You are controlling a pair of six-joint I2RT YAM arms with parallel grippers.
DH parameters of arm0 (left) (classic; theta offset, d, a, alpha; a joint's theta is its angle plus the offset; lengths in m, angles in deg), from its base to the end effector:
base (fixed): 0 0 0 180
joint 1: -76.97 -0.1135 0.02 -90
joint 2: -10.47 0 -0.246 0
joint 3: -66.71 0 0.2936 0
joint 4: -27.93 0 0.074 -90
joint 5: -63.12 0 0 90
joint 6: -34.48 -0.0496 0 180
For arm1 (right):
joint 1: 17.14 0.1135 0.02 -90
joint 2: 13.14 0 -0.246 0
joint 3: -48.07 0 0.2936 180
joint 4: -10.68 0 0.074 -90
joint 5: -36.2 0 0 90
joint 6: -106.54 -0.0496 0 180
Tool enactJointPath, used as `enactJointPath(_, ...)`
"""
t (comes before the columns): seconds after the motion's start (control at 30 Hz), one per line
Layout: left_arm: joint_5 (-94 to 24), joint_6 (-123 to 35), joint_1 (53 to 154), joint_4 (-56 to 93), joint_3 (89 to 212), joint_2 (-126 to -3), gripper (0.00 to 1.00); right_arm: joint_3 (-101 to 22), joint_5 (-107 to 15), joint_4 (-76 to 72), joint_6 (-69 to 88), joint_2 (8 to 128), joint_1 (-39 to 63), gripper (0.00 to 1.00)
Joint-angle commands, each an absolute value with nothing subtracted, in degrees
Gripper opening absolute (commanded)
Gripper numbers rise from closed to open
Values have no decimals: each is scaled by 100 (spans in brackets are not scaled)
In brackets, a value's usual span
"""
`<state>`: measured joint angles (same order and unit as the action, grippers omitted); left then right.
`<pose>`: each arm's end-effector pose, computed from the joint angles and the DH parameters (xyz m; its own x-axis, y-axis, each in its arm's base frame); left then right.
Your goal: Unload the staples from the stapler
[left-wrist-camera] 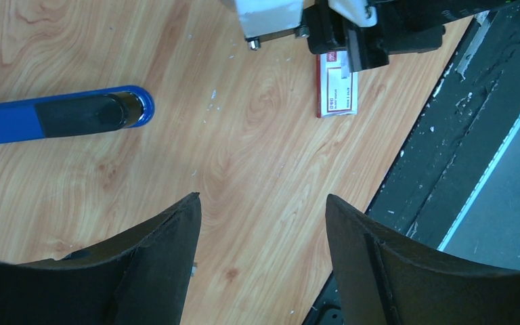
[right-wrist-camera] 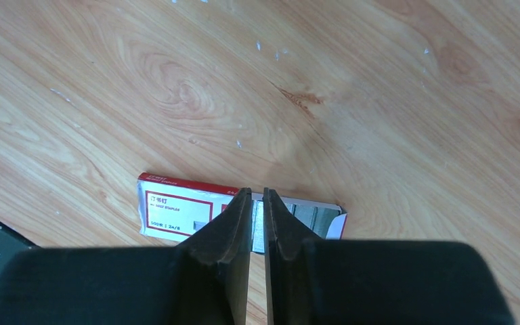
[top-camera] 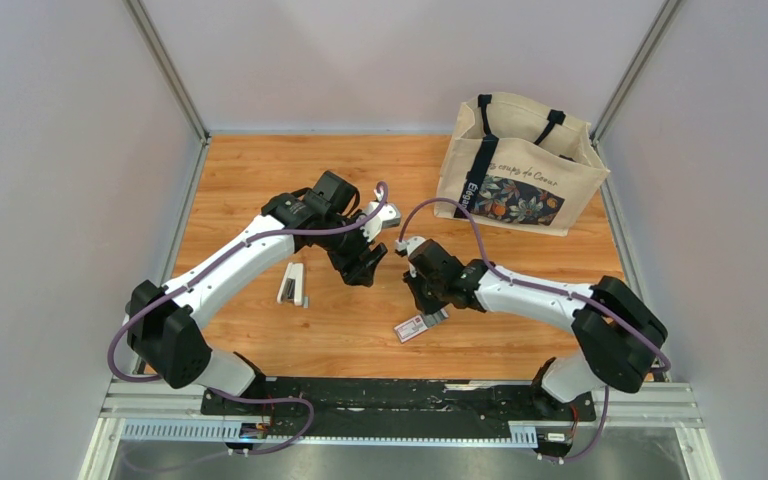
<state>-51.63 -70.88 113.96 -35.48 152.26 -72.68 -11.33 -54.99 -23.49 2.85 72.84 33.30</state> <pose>0.2604 -0.2222 0.2659 -0.4860 0.6673 -0.5643 0.8682 0.4423 -0.2247 0.2082 0.2505 0.1197 -0.7208 -0.5010 -0.4790 -0.6111 0.7855 0.0980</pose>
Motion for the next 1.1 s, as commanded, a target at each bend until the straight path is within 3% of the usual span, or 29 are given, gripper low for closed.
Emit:
enactJointPath(0.0, -5009, -7239, 11397, -3571, 15259, -7311, 75, -1030, -5502, -2159, 187, 6939, 3296, 15)
enactJointPath(0.13, -4307, -7845, 11380, -3633, 15137, -7416, 76, -899, -5818, -2151, 99, 6528, 3305, 18)
enactJointPath(0.23, -3638, -8530, 11301, -3598, 14873, -7574, 77, -732, -6187, -2046, 11, 6168, 3305, 27)
enactJointPath(0.3, -3165, -9003, 11257, -3607, 14671, -7662, 77, -530, -6407, -1888, -68, 5982, 3296, 40)
enactJointPath(0.47, -2943, -9357, 10748, -3563, 14276, -7838, 76, -195, -6391, -1615, -156, 5498, 3287, 53)
enactJointPath(1.07, -2644, -10280, 10527, -3273, 13440, -8164, 75, 183, -6426, -1210, -244, 5366, 3287, 54)
